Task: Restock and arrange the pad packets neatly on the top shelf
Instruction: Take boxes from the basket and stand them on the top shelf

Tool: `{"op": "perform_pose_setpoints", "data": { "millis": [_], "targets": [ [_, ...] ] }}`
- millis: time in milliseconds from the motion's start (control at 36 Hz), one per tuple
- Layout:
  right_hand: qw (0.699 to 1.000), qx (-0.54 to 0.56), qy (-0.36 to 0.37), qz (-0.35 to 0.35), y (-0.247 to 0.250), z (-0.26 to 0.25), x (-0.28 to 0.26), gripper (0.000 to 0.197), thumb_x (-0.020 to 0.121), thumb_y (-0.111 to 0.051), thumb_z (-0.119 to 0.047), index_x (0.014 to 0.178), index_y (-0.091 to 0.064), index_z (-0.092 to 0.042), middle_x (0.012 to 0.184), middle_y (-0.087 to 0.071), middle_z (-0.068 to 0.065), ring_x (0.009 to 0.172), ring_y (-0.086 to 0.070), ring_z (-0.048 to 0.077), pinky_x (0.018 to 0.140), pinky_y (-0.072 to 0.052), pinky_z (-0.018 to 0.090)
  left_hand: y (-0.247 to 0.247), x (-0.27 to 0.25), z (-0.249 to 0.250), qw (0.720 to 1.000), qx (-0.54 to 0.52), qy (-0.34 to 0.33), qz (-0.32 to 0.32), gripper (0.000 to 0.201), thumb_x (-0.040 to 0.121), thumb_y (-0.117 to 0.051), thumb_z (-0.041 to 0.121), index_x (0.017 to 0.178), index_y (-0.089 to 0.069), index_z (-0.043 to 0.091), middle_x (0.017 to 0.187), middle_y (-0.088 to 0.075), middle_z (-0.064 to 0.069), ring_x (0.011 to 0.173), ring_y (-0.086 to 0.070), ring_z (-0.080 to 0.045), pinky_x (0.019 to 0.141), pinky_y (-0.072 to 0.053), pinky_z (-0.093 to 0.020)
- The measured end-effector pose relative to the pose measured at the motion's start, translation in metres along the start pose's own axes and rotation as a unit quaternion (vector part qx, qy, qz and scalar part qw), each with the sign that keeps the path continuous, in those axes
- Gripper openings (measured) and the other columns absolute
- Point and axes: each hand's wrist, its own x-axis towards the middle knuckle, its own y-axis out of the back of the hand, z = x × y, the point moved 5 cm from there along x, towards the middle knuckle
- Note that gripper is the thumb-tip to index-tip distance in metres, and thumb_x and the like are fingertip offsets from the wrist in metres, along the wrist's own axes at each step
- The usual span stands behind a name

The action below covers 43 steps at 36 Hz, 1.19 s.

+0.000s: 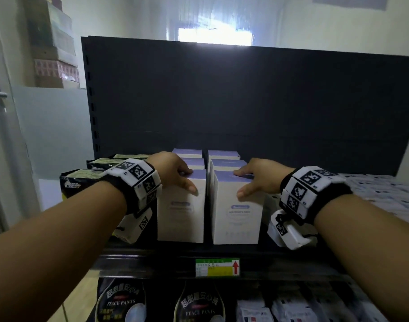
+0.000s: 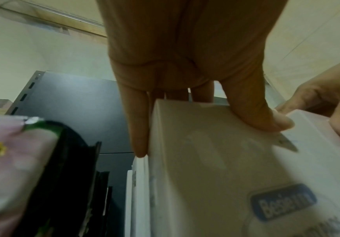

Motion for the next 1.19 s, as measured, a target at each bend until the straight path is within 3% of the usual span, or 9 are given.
{"op": "perform_pose_setpoints", "data": {
  "millis": [139, 361, 417, 528, 722, 806, 917, 1083, 1194],
  "targets": [
    [0.999, -0.019, -0.002, 0.041, -0.013, 0.003, -0.007, 0.081, 0.080, -0.070, -0.050, 0.148, -0.033, -0.028, 0.147, -0.038, 0.005, 0.134, -0.038, 0.024, 0.110, -0.033, 0.031, 0.000, 0.004, 0.000, 1.000, 0.014, -0.010, 0.000, 0.072, 0.064, -0.067, 0.069, 0.124, -0.060, 0.030, 0.117, -0.063, 0.012, 0.103, -0.057, -0.009, 0.091, -0.048, -0.025],
    [0.991, 0.051, 0.031, 0.116, -0.029, 0.017, -0.027, 0.100, 0.084, -0.054, -0.063, 0.154, 0.000, -0.017, 0.162, 0.002, -0.001, 0.149, 0.000, 0.017, 0.120, -0.007, 0.033, -0.003, -0.004, 0.006, 1.000, -0.010, 0.023, 0.017, 0.062, 0.075, -0.066, 0.056, 0.127, -0.058, 0.024, 0.120, -0.062, 0.003, 0.107, -0.057, -0.013, 0.080, -0.038, -0.019],
    [0.989, 0.068, 0.047, 0.125, -0.023, 0.031, -0.038, 0.094, 0.087, -0.049, -0.064, 0.154, -0.002, -0.018, 0.162, 0.001, -0.001, 0.149, -0.001, 0.017, 0.120, -0.007, 0.033, -0.002, -0.008, 0.011, 0.998, -0.017, 0.049, 0.018, 0.062, 0.077, -0.066, 0.053, 0.131, -0.054, 0.024, 0.124, -0.060, 0.002, 0.107, -0.055, -0.013, 0.081, -0.036, -0.020],
    [0.991, 0.071, 0.055, 0.102, -0.008, 0.080, -0.062, 0.075, 0.094, -0.041, -0.057, 0.153, -0.016, -0.018, 0.161, -0.012, 0.000, 0.149, -0.007, 0.017, 0.118, -0.011, 0.033, 0.004, -0.018, 0.026, 0.990, -0.040, 0.094, 0.098, 0.063, 0.079, -0.069, 0.046, 0.135, -0.050, 0.022, 0.139, -0.050, -0.004, 0.124, -0.048, -0.024, 0.102, -0.037, -0.032],
    [0.999, 0.032, -0.018, 0.015, -0.001, 0.204, -0.092, 0.064, 0.093, -0.047, -0.055, 0.145, -0.040, -0.020, 0.154, -0.033, 0.000, 0.141, -0.032, 0.018, 0.112, -0.027, 0.032, 0.012, -0.023, 0.134, 0.969, -0.041, 0.013, 0.245, 0.040, 0.086, -0.063, 0.040, 0.120, -0.063, 0.020, 0.124, -0.057, -0.006, 0.111, -0.054, -0.024, 0.090, -0.039, -0.031],
    [0.999, 0.011, -0.028, -0.017, -0.006, 0.233, -0.097, 0.067, 0.090, -0.054, -0.054, 0.146, -0.038, -0.021, 0.156, -0.030, 0.000, 0.142, -0.029, 0.019, 0.113, -0.025, 0.032, -0.008, -0.016, 0.191, 0.973, -0.058, -0.015, 0.221, 0.034, 0.086, -0.064, 0.040, 0.116, -0.065, 0.024, 0.124, -0.057, -0.002, 0.113, -0.053, -0.020, 0.092, -0.040, -0.029],
    [1.000, 0.015, -0.009, -0.016, -0.010, 0.247, -0.101, 0.068, 0.087, -0.064, -0.045, 0.146, -0.039, -0.021, 0.154, -0.034, -0.001, 0.138, -0.036, 0.020, 0.109, -0.032, 0.031, -0.040, -0.003, 0.247, 0.986, -0.069, -0.035, 0.147, 0.036, 0.086, -0.063, 0.041, 0.119, -0.063, 0.027, 0.123, -0.057, 0.003, 0.105, -0.055, -0.015, 0.082, -0.039, -0.022],
    [0.997, -0.065, 0.022, 0.020, -0.024, 0.258, -0.097, 0.053, 0.090, -0.061, -0.039, 0.141, -0.045, -0.034, 0.145, -0.047, -0.009, 0.130, -0.047, 0.018, 0.108, -0.039, 0.036, -0.093, 0.025, 0.265, 0.998, -0.010, 0.054, 0.009, 0.060, 0.085, -0.066, 0.036, 0.139, -0.044, 0.021, 0.142, -0.047, -0.003, 0.126, -0.048, -0.022, 0.102, -0.041, -0.031],
    [0.996, -0.082, 0.021, 0.039, -0.028, 0.263, -0.088, 0.047, 0.088, -0.063, -0.033, 0.133, -0.051, -0.038, 0.134, -0.058, -0.008, 0.125, -0.051, 0.018, 0.118, -0.016, 0.041, -0.103, 0.036, 0.260, 0.995, 0.015, 0.082, -0.049, 0.045, 0.083, -0.068, 0.032, 0.126, -0.060, 0.021, 0.130, -0.059, -0.003, 0.117, -0.055, -0.022, 0.096, -0.046, -0.032]
  ]
}}
